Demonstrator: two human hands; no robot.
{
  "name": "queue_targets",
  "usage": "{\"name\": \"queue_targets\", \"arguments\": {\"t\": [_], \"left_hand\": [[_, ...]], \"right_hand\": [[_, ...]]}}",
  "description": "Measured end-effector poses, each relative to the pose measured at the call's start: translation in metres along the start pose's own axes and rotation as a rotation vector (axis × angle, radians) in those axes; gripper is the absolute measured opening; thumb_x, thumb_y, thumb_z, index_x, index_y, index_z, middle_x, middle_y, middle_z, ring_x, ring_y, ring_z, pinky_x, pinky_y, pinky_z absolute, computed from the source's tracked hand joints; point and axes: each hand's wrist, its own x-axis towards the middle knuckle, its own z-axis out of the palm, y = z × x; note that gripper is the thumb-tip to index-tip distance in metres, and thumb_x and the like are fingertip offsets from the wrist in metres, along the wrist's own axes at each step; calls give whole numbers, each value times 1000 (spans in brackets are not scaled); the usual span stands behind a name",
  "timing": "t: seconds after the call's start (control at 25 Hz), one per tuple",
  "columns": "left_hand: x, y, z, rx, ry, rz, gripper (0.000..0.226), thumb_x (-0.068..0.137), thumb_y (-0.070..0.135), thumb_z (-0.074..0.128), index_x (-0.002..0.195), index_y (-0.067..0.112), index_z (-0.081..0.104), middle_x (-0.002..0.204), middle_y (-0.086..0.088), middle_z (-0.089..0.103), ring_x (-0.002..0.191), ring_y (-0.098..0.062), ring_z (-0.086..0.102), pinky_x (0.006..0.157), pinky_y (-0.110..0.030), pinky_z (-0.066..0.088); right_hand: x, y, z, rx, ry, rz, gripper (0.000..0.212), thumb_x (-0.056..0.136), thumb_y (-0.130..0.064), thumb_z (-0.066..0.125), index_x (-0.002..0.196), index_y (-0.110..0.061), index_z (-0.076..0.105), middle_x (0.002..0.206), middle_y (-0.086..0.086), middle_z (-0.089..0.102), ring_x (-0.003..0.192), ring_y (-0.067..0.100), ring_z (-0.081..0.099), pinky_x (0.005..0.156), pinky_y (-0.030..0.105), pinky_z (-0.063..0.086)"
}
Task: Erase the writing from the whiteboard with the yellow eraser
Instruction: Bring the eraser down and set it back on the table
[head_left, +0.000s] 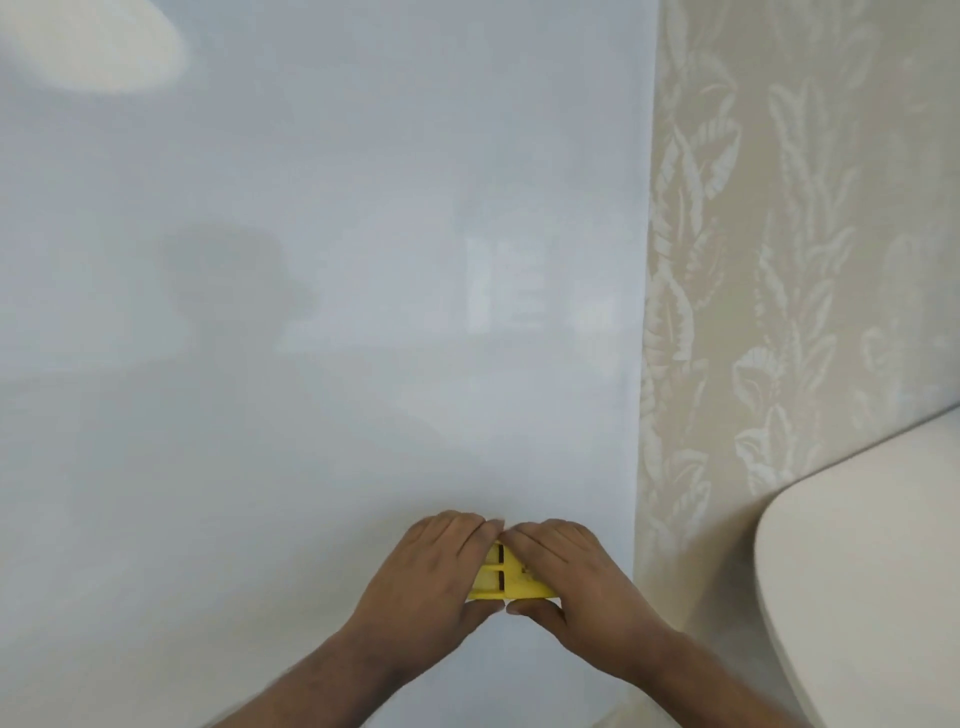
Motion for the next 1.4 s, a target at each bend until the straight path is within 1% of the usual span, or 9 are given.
{"name": "queue_targets", "arguments": {"t": [0.16, 0.28, 0.44, 0.52, 0.68, 0.84, 1.0, 1.12, 1.4], "left_hand": [[36, 16, 19, -109, -37, 60, 72, 63, 53, 86, 122, 24, 57, 112, 10, 64, 101, -8, 57, 85, -24, 52], [63, 31, 39, -266, -40, 78, 66, 71, 51, 76, 127, 23, 55, 118, 8, 63, 107, -8, 51, 92, -22, 43], [102, 69, 61, -418, -91, 130, 60, 82, 57, 57, 133, 27, 53, 126, 11, 59, 113, -5, 48, 94, -22, 44], [120, 96, 69, -479, -106, 177, 59, 83, 54, 59, 135, 25, 54, 127, 9, 58, 114, -6, 46, 94, -23, 43], [145, 159, 85, -562, -148, 279, 61, 83, 42, 70, 137, 18, 56, 129, 1, 56, 117, -18, 53, 97, -30, 43], [161, 221, 96, -651, -206, 390, 65, 89, 41, 70, 146, 17, 50, 139, 1, 54, 128, -20, 49, 108, -29, 35], [168, 275, 109, -656, -339, 505, 65, 90, 46, 68, 147, 21, 48, 139, 6, 55, 127, -18, 48, 114, -32, 29], [162, 306, 119, -641, -436, 579, 66, 89, 50, 68, 146, 24, 48, 137, 6, 56, 124, -19, 49, 114, -37, 31], [142, 341, 118, -572, -530, 714, 63, 93, 52, 61, 148, 25, 45, 145, 6, 51, 132, -18, 45, 121, -33, 17]], "right_hand": [[-34, 17, -37, -89, 2, 140, 68, 85, -45, 64, 145, -27, 36, 130, -12, 52, 115, 6, 43, 102, 11, 21], [-65, 29, -69, -174, 34, 225, 63, 83, -45, 64, 139, -26, 41, 125, -10, 55, 111, 9, 47, 97, 20, 33], [-110, 36, -112, -272, 27, 326, 56, 84, -45, 63, 134, -22, 48, 123, -7, 58, 108, 12, 50, 94, 25, 39], [-135, 36, -130, -322, 17, 390, 56, 85, -45, 62, 134, -21, 49, 123, -6, 58, 107, 15, 52, 92, 30, 44], [-190, 26, -161, -403, -5, 538, 57, 85, -44, 66, 134, -21, 50, 123, -6, 59, 107, 16, 53, 91, 32, 47], [-242, 7, -187, -465, -21, 708, 57, 85, -46, 64, 135, -21, 50, 121, -7, 60, 106, 15, 53, 90, 30, 46], [-282, -15, -200, -462, -42, 863, 57, 86, -46, 64, 138, -25, 48, 119, -9, 59, 106, 15, 50, 90, 28, 42], [-309, -33, -199, -443, -66, 970, 57, 87, -46, 63, 138, -29, 46, 118, -10, 59, 106, 14, 49, 89, 27, 41], [-348, -60, -181, -426, -86, 1117, 56, 88, -48, 57, 140, -34, 42, 123, -12, 56, 110, 11, 45, 92, 25, 37]]}}
